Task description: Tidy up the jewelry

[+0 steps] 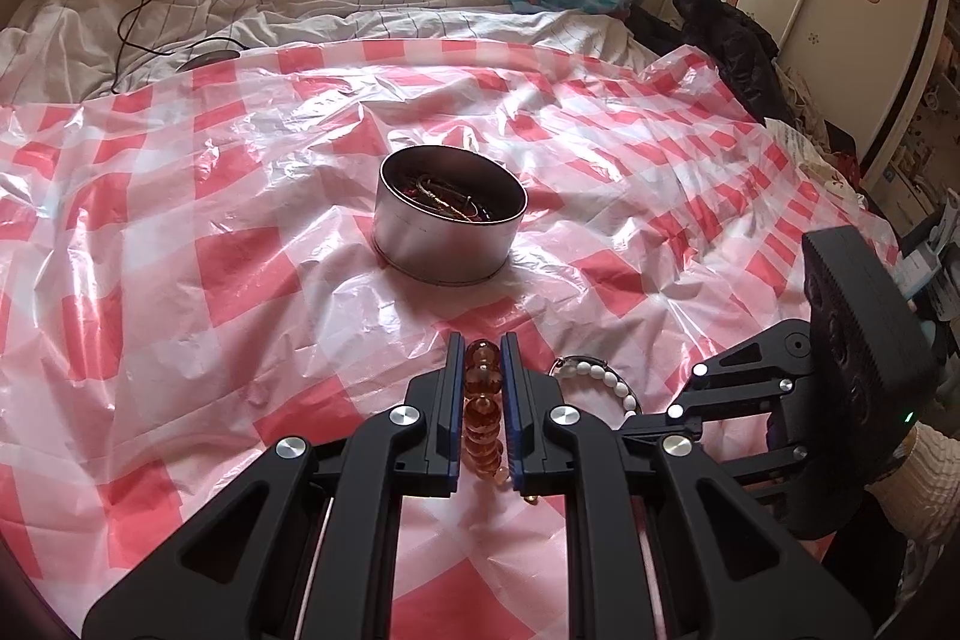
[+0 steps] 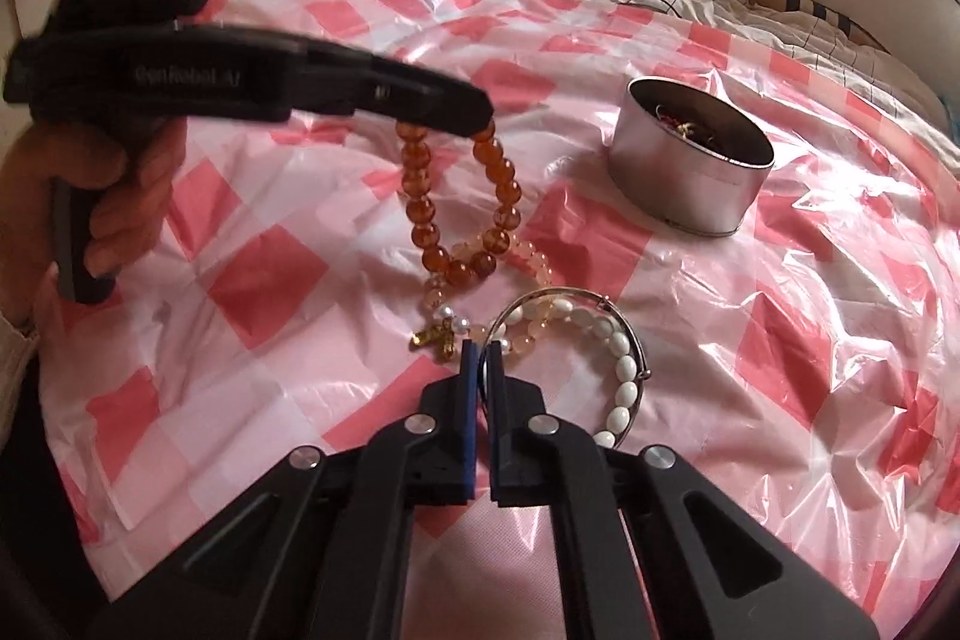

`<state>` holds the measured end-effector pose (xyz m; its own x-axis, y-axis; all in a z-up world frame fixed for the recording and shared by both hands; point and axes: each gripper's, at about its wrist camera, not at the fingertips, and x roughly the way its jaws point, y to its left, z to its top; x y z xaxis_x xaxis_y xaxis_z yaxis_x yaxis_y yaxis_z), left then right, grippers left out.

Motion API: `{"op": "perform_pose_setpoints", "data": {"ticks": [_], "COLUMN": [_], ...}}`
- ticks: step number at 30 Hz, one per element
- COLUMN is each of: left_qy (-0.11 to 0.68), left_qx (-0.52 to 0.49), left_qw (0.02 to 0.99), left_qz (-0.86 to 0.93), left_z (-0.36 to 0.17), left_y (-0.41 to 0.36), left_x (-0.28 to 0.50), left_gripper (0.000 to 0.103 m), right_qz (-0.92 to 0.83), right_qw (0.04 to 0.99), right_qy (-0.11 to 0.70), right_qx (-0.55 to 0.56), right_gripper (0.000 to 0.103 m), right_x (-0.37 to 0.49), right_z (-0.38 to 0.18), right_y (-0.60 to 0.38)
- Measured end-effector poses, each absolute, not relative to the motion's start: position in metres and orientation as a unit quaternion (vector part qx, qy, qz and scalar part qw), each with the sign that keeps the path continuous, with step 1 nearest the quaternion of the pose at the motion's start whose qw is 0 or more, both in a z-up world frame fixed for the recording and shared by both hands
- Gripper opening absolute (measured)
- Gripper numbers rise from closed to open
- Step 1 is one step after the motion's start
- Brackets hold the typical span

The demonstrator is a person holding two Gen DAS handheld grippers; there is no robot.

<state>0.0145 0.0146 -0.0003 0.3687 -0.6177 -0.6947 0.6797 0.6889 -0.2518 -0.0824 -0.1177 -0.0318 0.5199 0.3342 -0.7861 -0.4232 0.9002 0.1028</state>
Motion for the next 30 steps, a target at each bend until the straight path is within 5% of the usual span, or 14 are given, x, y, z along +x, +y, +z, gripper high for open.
{"op": "perform_pose_setpoints", "data": {"ticks": [11, 30], "left_qy": [0.375, 0.358], "left_qx": [0.045, -0.021], "left_qw": [0.836, 0.828], "left_qz": [-0.399, -0.432], "left_z": [0.028, 0.066], "left_y": [0.008, -0.067], "left_x": [0.007, 0.08], "left_gripper": [0.011, 0.011], "right_qz": [0.274, 0.201], "right_qw": [0.872, 0.9], "right_qy": [0.347, 0.32], "right_qx": [0.21, 0.217], "right_gripper": [0.003, 0.003], "right_x": [-0.073, -0.013], "right_z": [0.017, 0.039], "right_y": [-0.196, -0.25]}}
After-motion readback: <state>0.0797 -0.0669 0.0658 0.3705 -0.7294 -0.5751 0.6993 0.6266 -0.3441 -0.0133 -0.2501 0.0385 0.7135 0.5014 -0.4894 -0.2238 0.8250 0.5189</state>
